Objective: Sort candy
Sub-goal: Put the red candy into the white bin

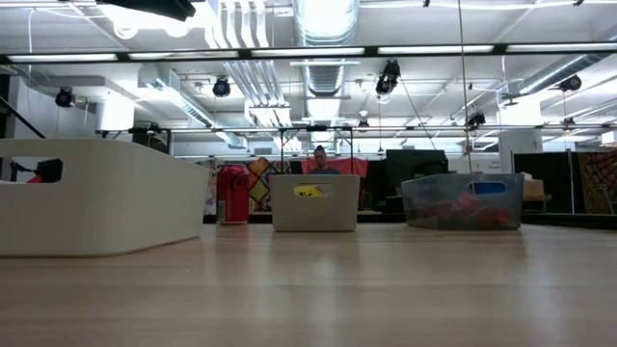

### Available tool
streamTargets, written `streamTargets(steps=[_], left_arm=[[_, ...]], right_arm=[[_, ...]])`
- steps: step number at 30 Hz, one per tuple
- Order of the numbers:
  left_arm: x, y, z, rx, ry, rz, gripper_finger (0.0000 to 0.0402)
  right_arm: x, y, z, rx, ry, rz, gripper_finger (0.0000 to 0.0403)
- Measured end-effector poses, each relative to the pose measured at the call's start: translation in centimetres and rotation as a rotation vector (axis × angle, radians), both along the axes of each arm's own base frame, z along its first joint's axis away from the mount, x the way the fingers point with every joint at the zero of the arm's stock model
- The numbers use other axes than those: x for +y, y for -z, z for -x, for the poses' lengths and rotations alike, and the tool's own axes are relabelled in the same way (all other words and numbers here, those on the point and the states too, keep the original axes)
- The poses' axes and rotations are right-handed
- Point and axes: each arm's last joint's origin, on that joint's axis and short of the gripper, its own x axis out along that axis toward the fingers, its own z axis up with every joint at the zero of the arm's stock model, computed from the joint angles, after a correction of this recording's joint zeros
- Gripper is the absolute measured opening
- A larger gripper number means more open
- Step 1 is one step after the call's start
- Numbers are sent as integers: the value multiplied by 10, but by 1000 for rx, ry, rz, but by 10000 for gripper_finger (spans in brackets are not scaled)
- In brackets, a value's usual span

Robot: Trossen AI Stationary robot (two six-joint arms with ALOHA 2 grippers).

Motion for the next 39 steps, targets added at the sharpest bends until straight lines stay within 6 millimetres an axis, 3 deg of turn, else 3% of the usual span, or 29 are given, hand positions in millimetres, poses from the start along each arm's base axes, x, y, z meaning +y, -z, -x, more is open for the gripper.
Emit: streamTargets(steps=[12, 17, 29, 34, 39], left_arm=[[0, 0, 0, 10, 12, -20, 126], [0, 0, 0, 7, 10, -16, 126], [0, 0, 0, -26, -21, 47, 126], [-2, -2, -3, -91, -44, 124, 126], [-6, 8, -7, -160, -26, 219, 126]], right_arm=[[7, 32, -10, 55, 5, 58, 157], [8, 36, -11, 58, -28, 70, 154], [7, 29, -13, -13, -99, 78, 37], [-3, 4, -37, -216, -151, 180, 30], [-33, -19, -82, -335, -357, 289, 36]])
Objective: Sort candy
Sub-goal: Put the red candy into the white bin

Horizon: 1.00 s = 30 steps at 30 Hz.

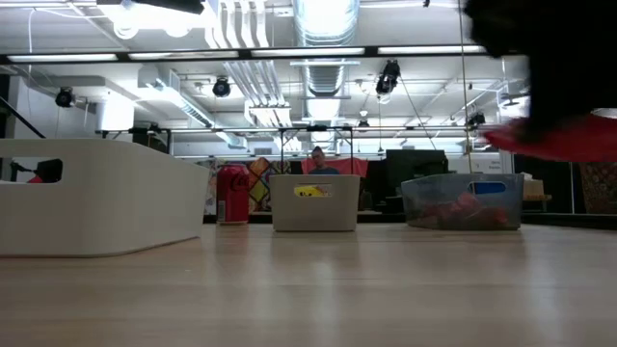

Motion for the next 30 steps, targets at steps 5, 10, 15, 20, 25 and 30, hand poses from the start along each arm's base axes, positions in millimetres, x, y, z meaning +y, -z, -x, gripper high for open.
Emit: streamTargets(steps=[5, 10, 15, 20, 25, 30], left_arm=[[-6, 15, 3, -13, 24, 115, 126], [-16, 18, 9, -67, 8, 261, 126], [-28, 13, 15, -148, 18, 315, 126], [-35, -3, 23, -241, -17, 253, 126], [-40, -34, 33, -324, -41, 214, 126], [-42, -61, 45, -376, -31, 215, 126]], right_arm=[[-36, -21, -49, -203, -270, 124, 36], [-71, -42, -86, -443, -478, 305, 37], [-102, -55, -105, -568, -602, 532, 38], [-128, -56, -122, -665, -630, 725, 38], [-148, -44, -145, -765, -618, 899, 38], [-162, -19, -166, -839, -577, 1013, 38]])
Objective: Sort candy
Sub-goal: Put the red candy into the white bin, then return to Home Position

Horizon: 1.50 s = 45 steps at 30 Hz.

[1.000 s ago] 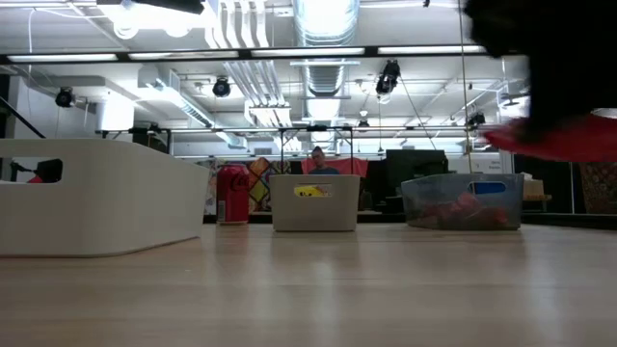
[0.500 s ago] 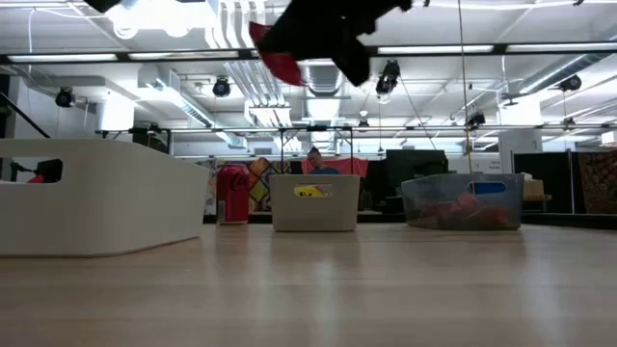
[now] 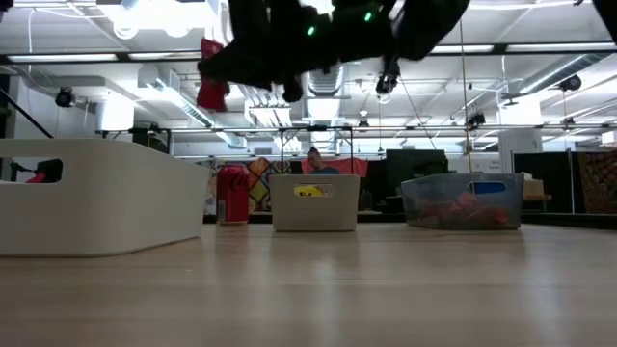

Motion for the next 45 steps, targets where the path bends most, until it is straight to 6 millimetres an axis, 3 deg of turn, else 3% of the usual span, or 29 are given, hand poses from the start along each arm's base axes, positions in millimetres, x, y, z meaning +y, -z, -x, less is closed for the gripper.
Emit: streamTargets(steps=[4, 9, 15, 23, 29, 36, 41, 45], left_arm=[[0, -11, 6, -20, 14, 7, 126], [2, -12, 8, -12, 19, -6, 126], [3, -8, 9, 15, 20, -38, 126], [3, 5, 9, 71, 47, -84, 126], [3, 21, 10, 109, 60, -108, 126], [8, 52, 14, 158, 93, -87, 126], [21, 71, 19, 148, 127, -53, 126], [37, 79, 16, 86, 266, -55, 125]], right_arm=[[-7, 24, -18, -61, 18, 37, 38], [-8, 48, -36, -53, 20, 56, 38], [-7, 61, -46, -36, 12, 58, 46], [-12, 66, -46, 9, 21, 16, 147], [-8, 58, -43, 53, 10, 45, 205], [3, 29, -19, 129, -57, 107, 213], [1, 14, 16, 117, -136, 110, 206], [-6, 3, 43, 110, -145, 149, 205]])
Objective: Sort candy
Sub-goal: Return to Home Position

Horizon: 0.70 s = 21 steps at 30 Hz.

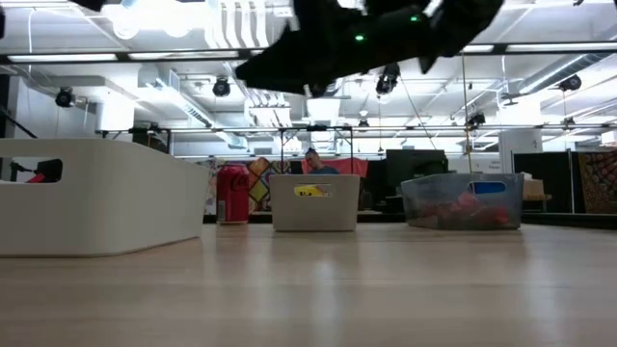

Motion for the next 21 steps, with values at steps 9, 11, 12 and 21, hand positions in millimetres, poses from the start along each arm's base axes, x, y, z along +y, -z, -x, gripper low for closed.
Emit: streamTargets(steps=[9, 11, 12, 21], left_arm=[[62, 6, 15, -119, 105, -7, 100], [71, 9, 23, -113, 109, -2, 93], [75, 8, 27, -130, 113, 8, 89], [94, 16, 56, -256, 99, 18, 77]], right_arm=[[-16, -16, 53, -49, 28, 36, 205], [-20, -15, 66, -59, 40, 34, 205], [-23, -15, 72, -69, 46, 33, 205], [-40, -17, 118, -114, 107, 9, 205]])
